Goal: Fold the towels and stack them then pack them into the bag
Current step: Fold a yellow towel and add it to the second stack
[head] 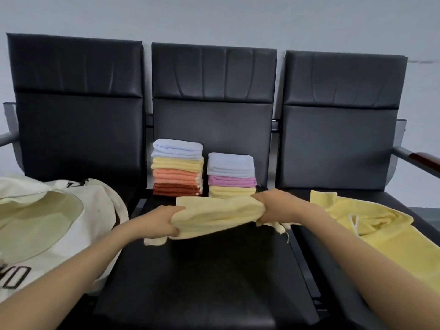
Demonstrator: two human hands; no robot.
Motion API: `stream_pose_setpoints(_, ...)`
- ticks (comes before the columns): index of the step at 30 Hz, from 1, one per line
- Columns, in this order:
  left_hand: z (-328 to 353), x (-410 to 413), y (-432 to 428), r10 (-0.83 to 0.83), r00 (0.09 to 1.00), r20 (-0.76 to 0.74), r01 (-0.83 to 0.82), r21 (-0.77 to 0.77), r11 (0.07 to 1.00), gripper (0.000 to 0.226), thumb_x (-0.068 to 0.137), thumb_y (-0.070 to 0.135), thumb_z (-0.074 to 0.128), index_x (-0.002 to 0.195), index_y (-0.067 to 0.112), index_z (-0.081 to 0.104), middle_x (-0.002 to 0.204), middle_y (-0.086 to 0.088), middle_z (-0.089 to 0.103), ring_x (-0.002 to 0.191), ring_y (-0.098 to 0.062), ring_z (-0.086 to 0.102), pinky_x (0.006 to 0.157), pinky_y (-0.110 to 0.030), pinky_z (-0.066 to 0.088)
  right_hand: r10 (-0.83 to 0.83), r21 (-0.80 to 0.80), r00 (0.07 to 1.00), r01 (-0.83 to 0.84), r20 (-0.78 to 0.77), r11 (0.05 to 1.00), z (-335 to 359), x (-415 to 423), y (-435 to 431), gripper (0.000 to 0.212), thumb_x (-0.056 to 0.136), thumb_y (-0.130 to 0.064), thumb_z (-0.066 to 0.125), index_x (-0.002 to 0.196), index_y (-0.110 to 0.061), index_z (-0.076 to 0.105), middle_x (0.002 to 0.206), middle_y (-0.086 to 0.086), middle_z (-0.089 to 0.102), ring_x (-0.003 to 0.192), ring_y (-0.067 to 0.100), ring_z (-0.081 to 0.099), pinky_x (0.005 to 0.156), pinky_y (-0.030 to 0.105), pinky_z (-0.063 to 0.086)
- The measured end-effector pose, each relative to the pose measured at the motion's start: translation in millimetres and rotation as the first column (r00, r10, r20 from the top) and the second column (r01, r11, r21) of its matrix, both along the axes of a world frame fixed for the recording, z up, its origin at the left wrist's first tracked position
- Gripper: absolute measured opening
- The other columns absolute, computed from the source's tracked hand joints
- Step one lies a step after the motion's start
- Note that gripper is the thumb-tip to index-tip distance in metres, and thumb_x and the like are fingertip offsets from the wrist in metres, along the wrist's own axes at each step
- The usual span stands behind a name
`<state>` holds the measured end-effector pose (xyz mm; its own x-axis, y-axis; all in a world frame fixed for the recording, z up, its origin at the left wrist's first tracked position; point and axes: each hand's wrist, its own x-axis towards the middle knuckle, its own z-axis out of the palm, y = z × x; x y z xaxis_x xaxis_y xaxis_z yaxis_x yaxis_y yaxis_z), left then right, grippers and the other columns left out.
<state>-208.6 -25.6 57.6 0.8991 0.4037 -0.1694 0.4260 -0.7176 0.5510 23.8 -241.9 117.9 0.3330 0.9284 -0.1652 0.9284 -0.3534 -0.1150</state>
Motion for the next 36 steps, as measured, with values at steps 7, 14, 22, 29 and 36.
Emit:
stream_pose_setpoints(7,-51,-12,-11,-0.136,0.926,-0.353,0.022,-0.310,0.951,0.056,0.066,0.027,0.082,0.118,0.028,0.060,0.118,0.015,0.064,0.114,-0.007,0.056,0.104,-0.035,0.044,-0.078,-0.382,0.869,-0.133,-0.488,0.914,-71,-7,-8,0.059,0.066,-0.040,0.084,0.119,-0.028,0.062,0.119,-0.015,0.064,0.112,0.011,0.057,0.102,0.031,0.045)
stream_pose_setpoints(14,-47,6,-7,-0.042,0.909,-0.414,-0.050,-0.209,0.977,0.060,0.070,0.062,0.073,0.112,0.023,0.056,0.114,0.014,0.056,0.108,-0.010,0.053,0.097,-0.030,0.044,-0.118,-0.270,0.868,-0.019,-0.482,0.963,-86,2,3,0.051,0.084,-0.047,0.067,0.118,-0.010,0.057,0.109,0.000,0.057,0.097,0.014,0.054,0.084,0.026,0.045)
stream_pose_setpoints(22,-68,31,1,0.225,0.963,-0.148,-0.257,-0.259,0.931,0.035,0.085,0.051,0.063,0.090,0.017,0.063,0.093,0.003,0.062,0.086,-0.013,0.058,0.068,-0.025,0.040,-0.063,-0.048,0.850,0.044,-0.524,0.998,-104,11,20,0.029,0.081,-0.028,0.072,0.074,-0.019,0.046,0.072,-0.007,0.041,0.066,0.012,0.037,0.059,0.024,0.029)
stream_pose_setpoints(29,-65,34,29,0.522,0.851,0.062,-0.401,-0.567,0.720,0.034,0.079,0.028,0.078,0.105,0.011,0.063,0.104,-0.009,0.066,0.094,-0.023,0.065,0.073,-0.032,0.052,-0.167,0.031,0.849,0.211,-0.502,0.977,-94,48,20,0.018,0.084,-0.042,0.070,0.085,-0.027,0.059,0.073,-0.008,0.048,0.066,0.008,0.046,0.062,0.021,0.036)
stream_pose_setpoints(36,-79,46,43,0.733,0.656,0.180,-0.520,-0.597,0.612,0.009,0.093,0.022,0.062,0.089,0.016,0.057,0.090,-0.002,0.060,0.085,-0.019,0.059,0.081,-0.040,0.050,-0.344,0.142,0.828,0.444,-0.442,0.885,-119,76,21,0.014,0.093,-0.028,0.058,0.098,-0.015,0.063,0.091,-0.002,0.060,0.078,0.008,0.055,0.062,0.019,0.042)
